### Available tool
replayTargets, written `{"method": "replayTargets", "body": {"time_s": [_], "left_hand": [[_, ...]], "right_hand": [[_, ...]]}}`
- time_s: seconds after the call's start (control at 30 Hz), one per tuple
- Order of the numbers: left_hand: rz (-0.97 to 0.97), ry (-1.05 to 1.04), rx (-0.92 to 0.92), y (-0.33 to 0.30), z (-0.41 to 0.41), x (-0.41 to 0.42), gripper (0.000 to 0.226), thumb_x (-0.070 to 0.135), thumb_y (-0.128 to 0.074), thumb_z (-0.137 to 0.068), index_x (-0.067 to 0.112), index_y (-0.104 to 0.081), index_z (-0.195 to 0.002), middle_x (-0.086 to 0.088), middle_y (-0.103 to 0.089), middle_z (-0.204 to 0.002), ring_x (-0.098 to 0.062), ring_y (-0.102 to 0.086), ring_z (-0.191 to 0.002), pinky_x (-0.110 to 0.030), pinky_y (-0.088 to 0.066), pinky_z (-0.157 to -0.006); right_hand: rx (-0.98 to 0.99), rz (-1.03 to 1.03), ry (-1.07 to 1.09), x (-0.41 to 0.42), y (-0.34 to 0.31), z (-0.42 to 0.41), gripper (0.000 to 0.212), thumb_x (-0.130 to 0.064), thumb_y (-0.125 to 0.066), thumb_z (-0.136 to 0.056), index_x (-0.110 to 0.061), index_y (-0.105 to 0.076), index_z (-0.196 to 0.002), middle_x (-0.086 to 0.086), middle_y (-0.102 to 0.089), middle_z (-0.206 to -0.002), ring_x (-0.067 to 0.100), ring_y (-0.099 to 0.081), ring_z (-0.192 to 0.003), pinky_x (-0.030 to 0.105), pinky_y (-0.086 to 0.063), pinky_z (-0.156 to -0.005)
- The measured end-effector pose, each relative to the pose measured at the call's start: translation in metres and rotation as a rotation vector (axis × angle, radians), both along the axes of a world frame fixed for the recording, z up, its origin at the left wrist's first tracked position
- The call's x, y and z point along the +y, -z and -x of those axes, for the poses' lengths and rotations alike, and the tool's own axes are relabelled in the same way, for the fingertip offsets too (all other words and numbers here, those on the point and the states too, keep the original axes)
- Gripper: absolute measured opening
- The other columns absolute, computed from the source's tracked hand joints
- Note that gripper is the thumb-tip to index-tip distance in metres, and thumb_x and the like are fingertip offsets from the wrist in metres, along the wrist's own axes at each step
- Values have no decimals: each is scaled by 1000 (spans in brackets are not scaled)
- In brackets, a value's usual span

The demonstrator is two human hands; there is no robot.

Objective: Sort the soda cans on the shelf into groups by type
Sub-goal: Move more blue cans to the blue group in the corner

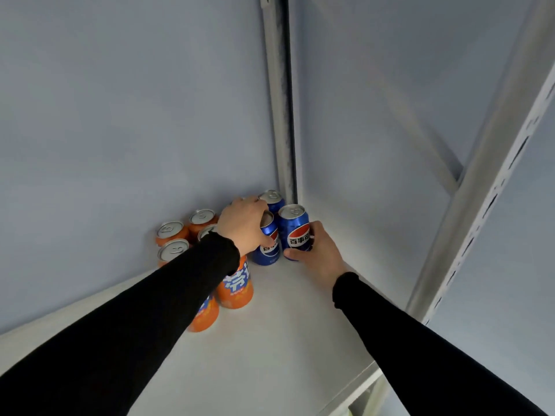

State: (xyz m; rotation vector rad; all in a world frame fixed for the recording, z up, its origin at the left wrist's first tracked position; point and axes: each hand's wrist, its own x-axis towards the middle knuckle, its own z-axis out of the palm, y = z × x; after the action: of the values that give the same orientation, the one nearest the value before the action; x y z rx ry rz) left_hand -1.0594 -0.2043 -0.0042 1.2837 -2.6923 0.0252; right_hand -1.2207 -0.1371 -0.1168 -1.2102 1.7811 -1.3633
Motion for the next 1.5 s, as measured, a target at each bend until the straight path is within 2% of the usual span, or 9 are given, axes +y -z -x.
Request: {"method": "replayTargets", "body": {"time_s": [0.17, 0.3, 0.4, 0.53, 0.7, 0.97, 1.13, 1.27, 1.5], "left_hand": [[-5, -88, -103, -2, 3, -2, 68, 42, -82, -73, 19, -53, -130, -6, -53, -124, -27, -54, -110, -39, -49, -90], [-28, -161, -157, -6, -2, 0, 73, 45, -82, -74, 16, -50, -134, -7, -52, -127, -26, -52, -114, -37, -47, -91], [-80, -170, -121, -6, -7, 3, 86, 43, -82, -76, 16, -40, -146, -7, -48, -138, -26, -48, -123, -37, -44, -100], [-85, -174, -42, -7, -8, 10, 73, 33, -81, -80, 16, -44, -141, -7, -53, -135, -25, -52, -119, -29, -39, -92], [-77, -209, 25, -2, -8, 14, 75, 30, -81, -79, 18, -43, -143, -7, -51, -134, -27, -53, -118, -36, -45, -96], [-23, -217, 104, 1, -15, 30, 77, 36, -78, -82, 21, -42, -148, -6, -51, -129, -26, -54, -117, -35, -45, -96], [118, -220, 178, -8, -51, 62, 60, 38, -69, -88, 21, -50, -142, -5, -53, -129, -26, -49, -116, -38, -41, -94], [161, -261, 213, -13, -106, 96, 51, 36, -68, -88, 21, -56, -135, -4, -56, -125, -28, -48, -114, -42, -44, -94], [129, -456, 238, 3, -260, 181, 44, 40, -64, -92, 22, -59, -132, 5, -55, -130, -18, -45, -120, -35, -44, -98]], "right_hand": [[37, 66, -84, -23, 3, 5, 55, -18, -89, -68, -31, -51, -106, -4, -67, -111, 17, -66, -103, 37, -53, -92], [40, 103, -128, -25, 8, 6, 54, -20, -88, -71, -28, -55, -113, -7, -67, -112, 13, -66, -105, 33, -52, -93], [37, 119, -174, -24, 11, 6, 54, -21, -85, -73, -25, -60, -121, -6, -69, -116, 10, -66, -108, 31, -51, -93], [49, 150, -162, -23, 13, 1, 59, -39, -82, -68, -27, -61, -122, -7, -70, -117, 12, -66, -110, 42, -53, -96], [178, 132, -65, -23, 4, -7, 65, -36, -90, -64, -16, -55, -116, 0, -65, -113, 19, -63, -103, 30, -48, -83], [291, 58, -30, -11, -5, -10, 88, -36, -88, -69, -10, -41, -139, 11, -50, -137, 30, -43, -129, 41, -35, -111], [443, 280, 10, 33, -17, -23, 63, -27, -82, -77, -11, -50, -129, 8, -51, -127, 23, -43, -119, 14, -24, -90], [576, 303, -181, 62, -32, -64, 53, -28, -78, -81, -15, -54, -126, 7, -52, -128, 23, -46, -119, 32, -43, -98], [723, 435, -333, 108, -63, -198, 42, -28, -74, -84, -13, -59, -120, 8, -55, -121, 27, -46, -111, 37, -41, -92]]}}
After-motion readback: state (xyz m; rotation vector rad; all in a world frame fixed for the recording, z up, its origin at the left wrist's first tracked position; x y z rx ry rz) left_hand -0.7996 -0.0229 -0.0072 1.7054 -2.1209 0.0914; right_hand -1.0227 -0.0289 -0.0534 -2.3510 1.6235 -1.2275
